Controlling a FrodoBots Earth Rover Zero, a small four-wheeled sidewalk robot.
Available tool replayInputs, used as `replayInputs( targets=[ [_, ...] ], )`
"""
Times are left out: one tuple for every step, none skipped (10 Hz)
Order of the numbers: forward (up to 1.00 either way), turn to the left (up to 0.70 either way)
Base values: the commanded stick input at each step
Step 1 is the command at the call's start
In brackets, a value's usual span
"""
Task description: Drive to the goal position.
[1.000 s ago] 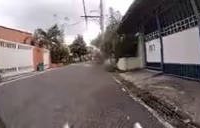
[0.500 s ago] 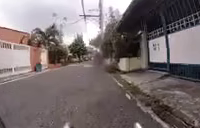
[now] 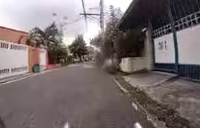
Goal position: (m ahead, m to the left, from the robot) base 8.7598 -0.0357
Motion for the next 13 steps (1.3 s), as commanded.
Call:
replayInputs(
  targets=[
    [0.7, 0.09],
    [0.7, 0.14],
    [0.7, 0.14],
    [0.7, 0.14],
    [0.7, 0.14],
    [0.7, 0.14],
    [0.7, 0.14],
    [0.7, 0.14],
    [0.7, 0.14],
    [0.7, 0.14],
    [0.7, 0.14],
    [0.7, 0.07],
    [0.7, 0.01]
  ],
)
